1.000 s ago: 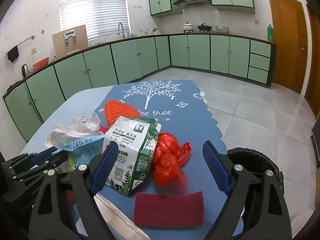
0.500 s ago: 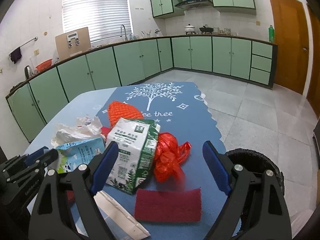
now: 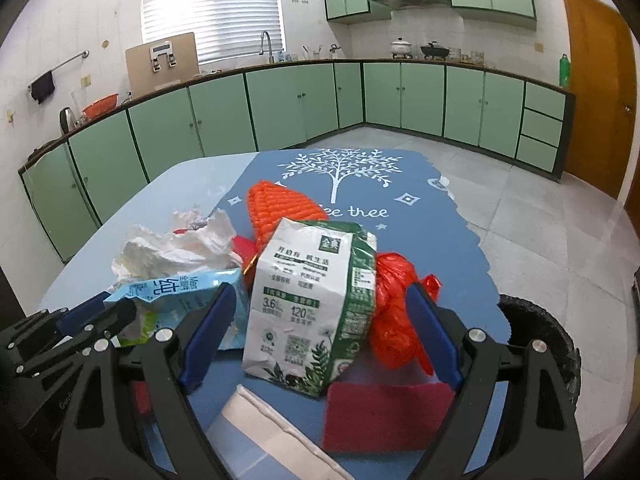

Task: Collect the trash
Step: 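Grasp the light blue juice carton with the left tool while the right tool grasps the milk carton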

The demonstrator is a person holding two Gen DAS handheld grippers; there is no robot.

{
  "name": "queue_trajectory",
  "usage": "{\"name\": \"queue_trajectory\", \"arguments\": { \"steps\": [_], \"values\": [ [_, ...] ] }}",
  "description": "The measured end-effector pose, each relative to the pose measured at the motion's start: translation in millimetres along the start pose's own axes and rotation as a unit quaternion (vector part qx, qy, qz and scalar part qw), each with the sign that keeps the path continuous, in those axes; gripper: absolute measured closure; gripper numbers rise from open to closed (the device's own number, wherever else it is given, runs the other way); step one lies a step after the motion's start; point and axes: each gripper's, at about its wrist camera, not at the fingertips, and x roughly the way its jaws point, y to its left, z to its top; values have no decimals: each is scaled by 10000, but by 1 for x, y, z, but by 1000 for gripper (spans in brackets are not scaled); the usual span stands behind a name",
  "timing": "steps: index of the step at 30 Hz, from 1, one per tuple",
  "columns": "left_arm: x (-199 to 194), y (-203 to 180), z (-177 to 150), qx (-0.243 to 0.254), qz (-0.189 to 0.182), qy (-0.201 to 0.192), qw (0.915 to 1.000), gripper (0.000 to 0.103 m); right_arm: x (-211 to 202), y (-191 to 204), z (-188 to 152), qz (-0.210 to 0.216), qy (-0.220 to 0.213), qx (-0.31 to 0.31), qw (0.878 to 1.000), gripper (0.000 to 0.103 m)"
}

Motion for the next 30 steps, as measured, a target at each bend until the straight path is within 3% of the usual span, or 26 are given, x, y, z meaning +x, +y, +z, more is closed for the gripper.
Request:
{"name": "queue_trajectory", "arguments": {
  "steps": [3,5,6,7,15,19,20,21,23,30],
  "values": [
    [7,2,1,68,-199,60,9998,51,2,-3,2,-25,25,59,10000,19],
    [13,4,2,95,-307,113,9994,48,2,-5,4,-42,28,84,10000,19],
    [16,5,2,94,-353,151,9992,50,2,-5,4,-38,42,91,9999,19],
    [19,5,1,96,-404,184,9990,64,3,-6,5,-37,55,100,9999,19],
    [8,11,5,-80,-434,-177,9989,86,17,4,10,-120,212,30,9997,19],
    [6,12,4,-50,-343,-250,9991,88,27,9,9,-188,405,-21,9990,19],
    [6,11,4,-30,-331,-256,9991,88,29,9,9,-175,441,-28,9989,21],
    [6,11,4,-28,-332,-256,9991,88,31,9,9,-131,496,-52,9987,30],
    [7,11,5,-29,-333,-254,9991,88,32,9,9,-85,535,-101,9985,31],
    [4,13,5,-73,-276,-294,9992,88,10,6,15,161,246,-92,9995,31]
  ]
}}
